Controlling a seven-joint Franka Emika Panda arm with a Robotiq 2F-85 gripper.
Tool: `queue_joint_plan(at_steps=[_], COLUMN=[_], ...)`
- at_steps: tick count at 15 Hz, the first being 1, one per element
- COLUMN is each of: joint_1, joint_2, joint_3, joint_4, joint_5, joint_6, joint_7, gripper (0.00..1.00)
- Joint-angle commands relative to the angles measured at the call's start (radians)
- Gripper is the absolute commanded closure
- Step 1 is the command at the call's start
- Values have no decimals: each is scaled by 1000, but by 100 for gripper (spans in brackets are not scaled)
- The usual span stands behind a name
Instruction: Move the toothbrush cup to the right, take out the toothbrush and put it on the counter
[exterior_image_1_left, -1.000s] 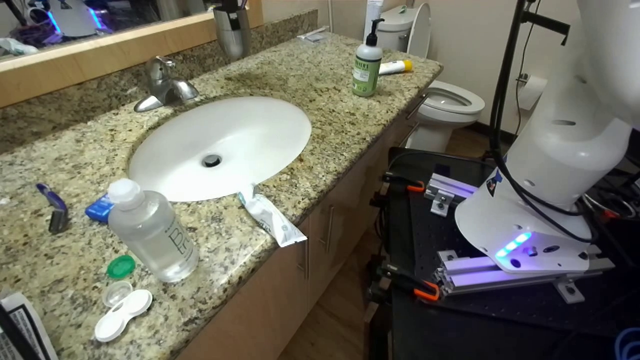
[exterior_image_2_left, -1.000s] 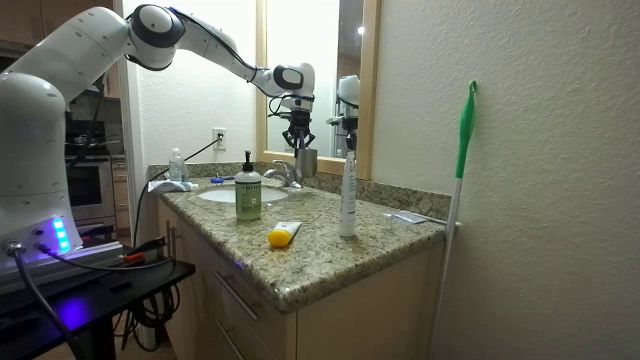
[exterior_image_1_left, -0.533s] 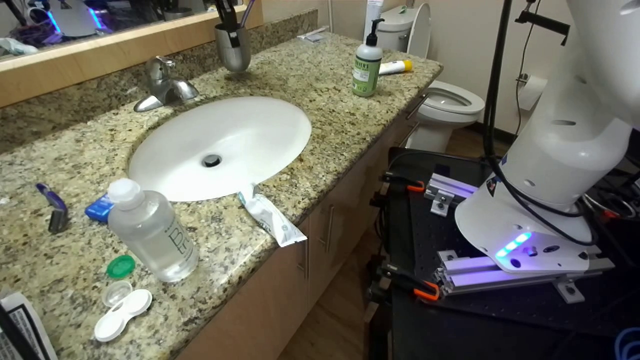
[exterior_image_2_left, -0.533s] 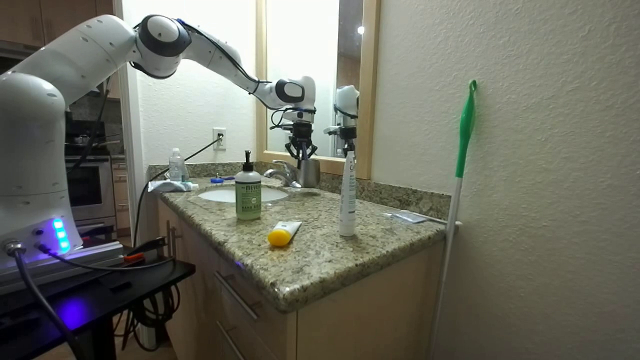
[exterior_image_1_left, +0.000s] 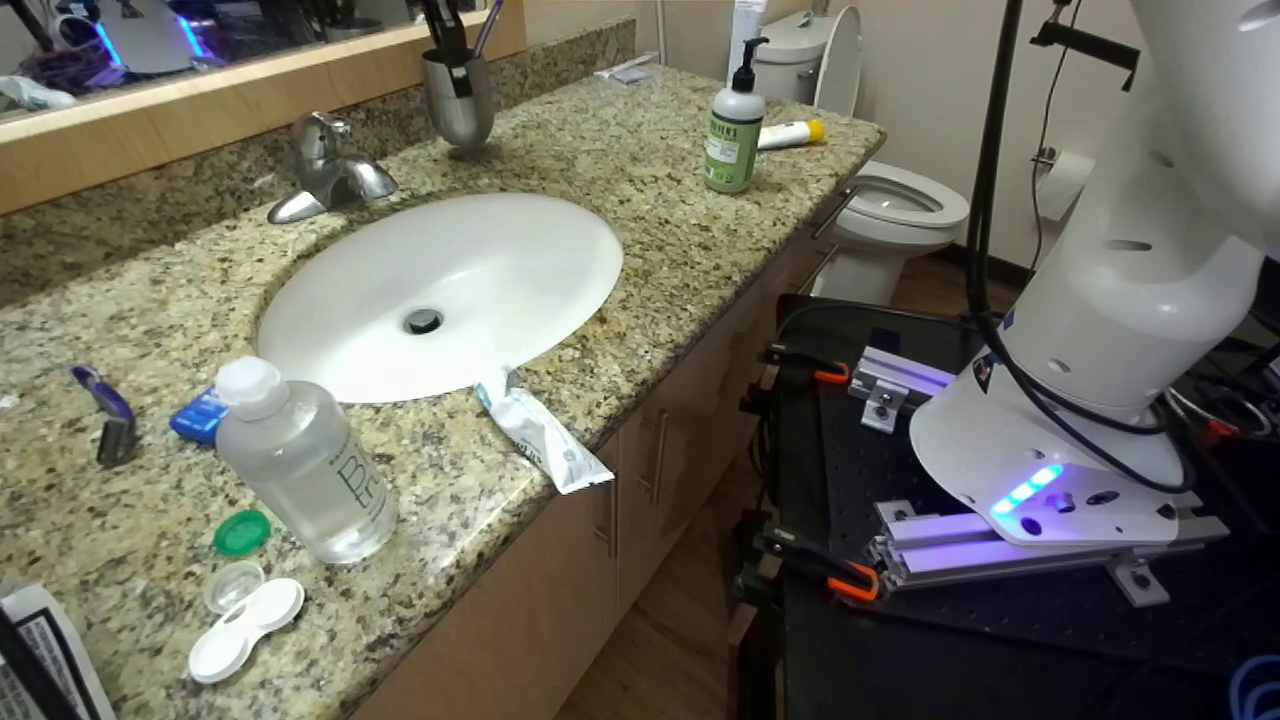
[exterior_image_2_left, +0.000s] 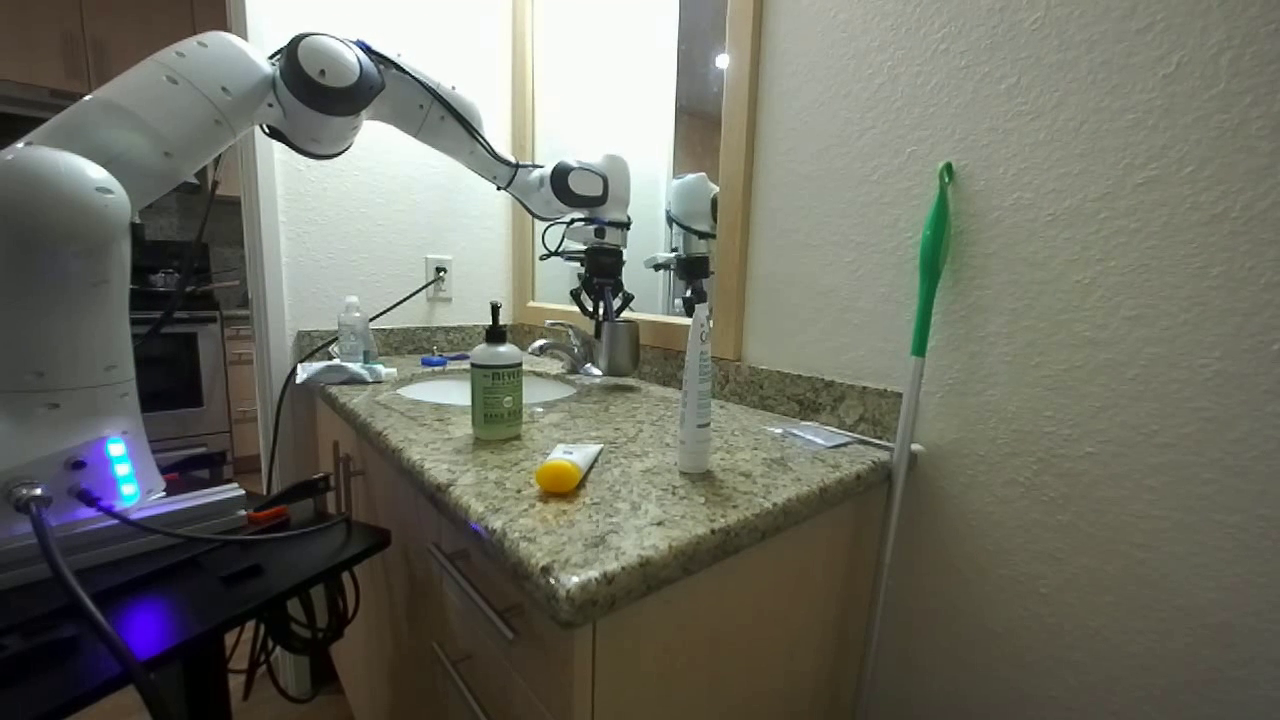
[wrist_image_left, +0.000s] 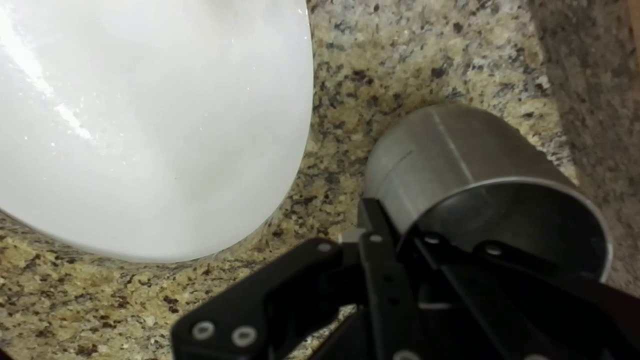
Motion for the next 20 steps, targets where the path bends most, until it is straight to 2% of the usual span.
queue_joint_plan(at_steps=[1, 10, 11, 12, 14, 20], joint_1=[-9, -13, -13, -14, -8, 21], joint_2=[35, 70, 73, 69, 63, 6], joint_3=[6, 9, 8, 9, 4, -10], joint_4=[32, 46, 48, 49, 45, 11], joint_5=[11, 21, 23, 25, 20, -5], joint_6=[13, 39, 35, 23, 18, 32], joint_7=[4, 5, 15, 16, 25, 27], gripper=[98, 98, 68, 67, 55, 12])
